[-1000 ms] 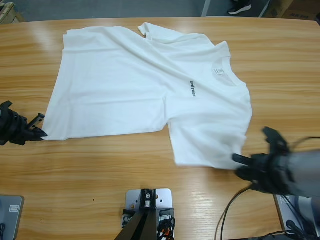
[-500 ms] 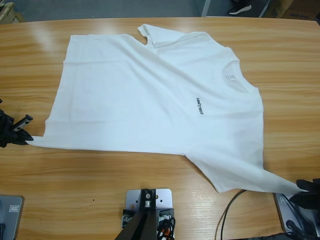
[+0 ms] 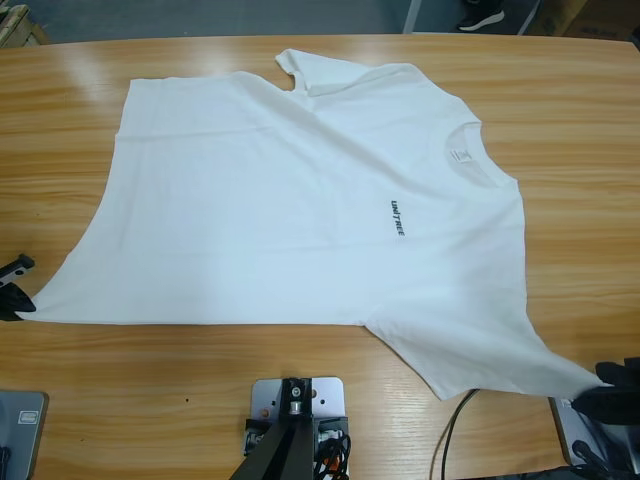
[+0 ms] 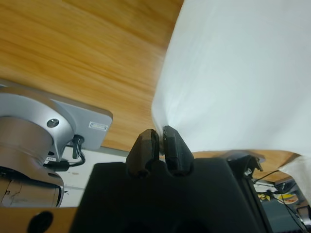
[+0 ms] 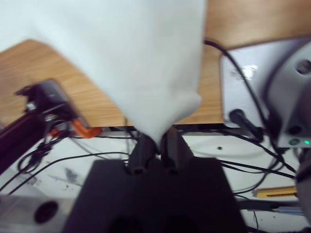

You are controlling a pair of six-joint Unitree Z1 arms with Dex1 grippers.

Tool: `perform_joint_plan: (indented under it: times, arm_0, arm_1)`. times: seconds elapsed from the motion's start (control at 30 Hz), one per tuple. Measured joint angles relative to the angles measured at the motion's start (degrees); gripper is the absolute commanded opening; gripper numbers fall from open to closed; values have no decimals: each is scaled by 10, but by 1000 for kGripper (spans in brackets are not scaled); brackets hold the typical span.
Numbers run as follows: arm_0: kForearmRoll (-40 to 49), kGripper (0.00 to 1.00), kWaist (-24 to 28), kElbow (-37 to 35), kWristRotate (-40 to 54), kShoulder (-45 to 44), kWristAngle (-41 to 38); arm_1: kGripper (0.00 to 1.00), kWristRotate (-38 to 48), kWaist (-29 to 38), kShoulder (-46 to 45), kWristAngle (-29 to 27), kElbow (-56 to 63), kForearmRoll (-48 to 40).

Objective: Fold clothes

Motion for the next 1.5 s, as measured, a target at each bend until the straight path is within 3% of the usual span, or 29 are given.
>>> perform_joint_plan:
  times: [0.2, 0.33, 0.6, 0.87, 1.27, 1.5]
  arm_0:
    - [13, 0, 1, -2, -5, -10, -1]
    - [13, 0, 29, -8, -5, -10, -1]
    - [13, 0, 55, -82, 1, 10, -1]
    - [13, 0, 74, -89, 16, 40, -1]
    - [10, 0, 122, -209, 38, 116, -1]
    - [10, 0, 127, -230, 42, 151, -1]
  arm_1:
    - [0, -47, 0, 46, -18, -69, 0]
    - [0, -80, -11, 74, -31, -74, -7]
    - [0, -190, -114, 100, -41, -103, -45]
    - [0, -268, -191, 122, -55, -138, -69]
    - [0, -353, -248, 198, -60, -207, -126]
    - [0, -421, -298, 242, -67, -256, -150]
